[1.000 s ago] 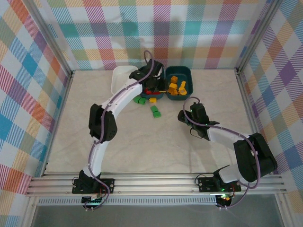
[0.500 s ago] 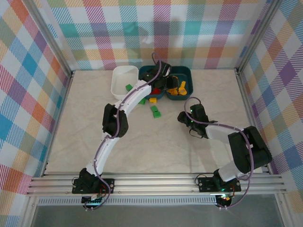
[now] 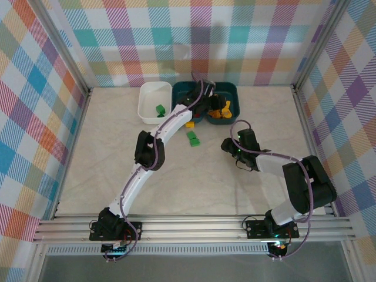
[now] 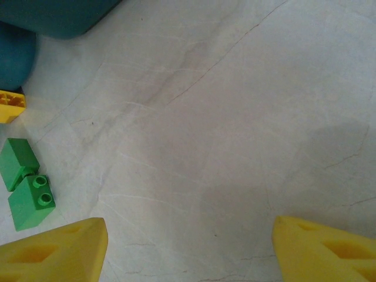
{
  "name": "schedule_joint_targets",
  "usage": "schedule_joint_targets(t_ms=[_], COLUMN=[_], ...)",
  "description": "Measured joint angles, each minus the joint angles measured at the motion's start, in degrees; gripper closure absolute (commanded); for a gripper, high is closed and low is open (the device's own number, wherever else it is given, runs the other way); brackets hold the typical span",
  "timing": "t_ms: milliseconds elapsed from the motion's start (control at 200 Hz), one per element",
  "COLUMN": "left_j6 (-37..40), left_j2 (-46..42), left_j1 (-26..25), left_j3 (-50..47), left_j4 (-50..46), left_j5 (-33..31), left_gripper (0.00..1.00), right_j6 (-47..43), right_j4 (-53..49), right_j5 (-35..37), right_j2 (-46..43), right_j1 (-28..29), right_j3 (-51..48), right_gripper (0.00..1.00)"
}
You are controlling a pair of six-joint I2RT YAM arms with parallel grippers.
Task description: Sort the legos into containers by color
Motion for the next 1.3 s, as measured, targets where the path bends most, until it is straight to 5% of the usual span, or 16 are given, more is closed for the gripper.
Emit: schedule_joint_targets(t_ms=[185, 445, 655, 800, 1300], left_j6=[-0.2, 1.5, -3.1, -9.1, -11.3], left_j2=[1.1, -1.5, -21.8, -32.5, -23.1], left_j1=[0.0, -0.3, -1.1, -1.1, -3.7], left_j3=[2.1, 2.1, -25.6, -43.1, -43.1], left_j4=[1.1, -4.4, -13.1, -13.4, -19.8], left_j5=[-0.2, -2.6, -13.2, -14.3, -14.1], left_gripper=[0.12, 0.14, 0.13, 0.17, 0.24], right_j6=[0.6, 0.7, 1.0, 1.0, 1.1], right_j4=[-0.1, -0.1, -0.2, -0.1, -0.6], right_j5=[0.0, 0.2, 0.7, 0.7, 0.7], right_j2=[-1.3, -1.8, -2.0, -2.1, -2.6], right_j1=[-0.3, -0.3, -0.3, -0.3, -0.3], right_j3=[0.0, -0.1, -0.8, -0.8, -0.8], right_gripper=[0.25, 0.25, 0.25, 0.25, 0.24])
